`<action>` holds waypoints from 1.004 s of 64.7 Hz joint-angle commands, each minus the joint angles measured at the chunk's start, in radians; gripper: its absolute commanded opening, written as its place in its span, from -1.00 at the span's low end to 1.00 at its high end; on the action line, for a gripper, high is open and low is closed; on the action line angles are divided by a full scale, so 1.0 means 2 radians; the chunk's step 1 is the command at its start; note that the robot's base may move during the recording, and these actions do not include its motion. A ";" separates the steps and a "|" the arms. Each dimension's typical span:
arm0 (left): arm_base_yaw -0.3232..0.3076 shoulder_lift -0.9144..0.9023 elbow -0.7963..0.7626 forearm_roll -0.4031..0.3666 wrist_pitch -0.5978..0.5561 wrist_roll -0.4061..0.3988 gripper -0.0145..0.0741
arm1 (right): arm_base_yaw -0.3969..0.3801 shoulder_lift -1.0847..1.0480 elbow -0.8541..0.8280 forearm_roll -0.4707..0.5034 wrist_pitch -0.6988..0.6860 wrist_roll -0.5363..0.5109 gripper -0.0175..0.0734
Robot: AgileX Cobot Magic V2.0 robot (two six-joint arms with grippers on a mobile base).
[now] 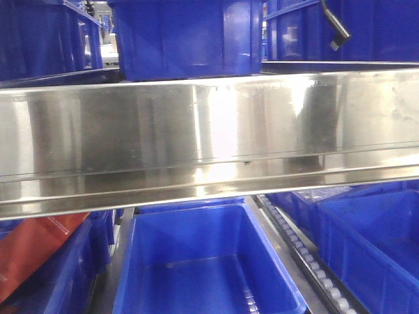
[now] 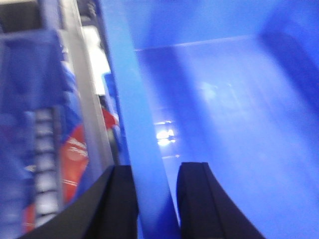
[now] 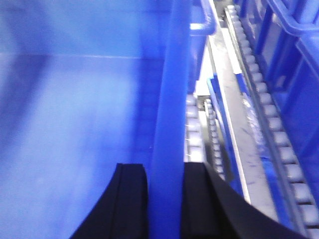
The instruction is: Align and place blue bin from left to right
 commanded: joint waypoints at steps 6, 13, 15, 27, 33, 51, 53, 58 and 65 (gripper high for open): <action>-0.025 0.010 -0.009 -0.017 -0.027 0.003 -0.71 | -0.026 0.014 -0.011 0.016 -0.059 -0.027 -0.77; -0.025 0.027 -0.009 -0.017 -0.017 -0.008 -0.71 | -0.036 0.032 -0.011 0.016 -0.053 -0.036 -0.77; -0.025 0.031 -0.009 -0.017 -0.016 -0.008 -0.71 | -0.038 0.036 -0.011 0.016 -0.051 -0.036 -0.77; -0.025 0.059 -0.009 -0.017 -0.002 -0.008 -0.71 | -0.046 0.062 -0.011 0.016 -0.049 -0.036 -0.75; -0.025 0.065 -0.008 -0.017 0.008 -0.008 -0.70 | -0.047 0.071 -0.011 0.016 -0.047 -0.036 -0.60; -0.025 0.069 -0.009 -0.011 0.007 -0.008 0.40 | -0.050 0.073 -0.011 0.017 -0.049 -0.036 0.62; -0.025 0.069 -0.010 -0.008 0.007 -0.008 0.56 | -0.050 0.072 -0.011 0.017 -0.049 -0.036 0.65; -0.025 0.069 -0.017 -0.007 0.015 -0.008 0.71 | -0.050 0.065 -0.011 0.017 -0.049 -0.036 0.61; -0.025 0.063 -0.028 -0.007 0.019 -0.008 0.66 | -0.050 0.049 -0.011 0.017 -0.050 -0.036 0.54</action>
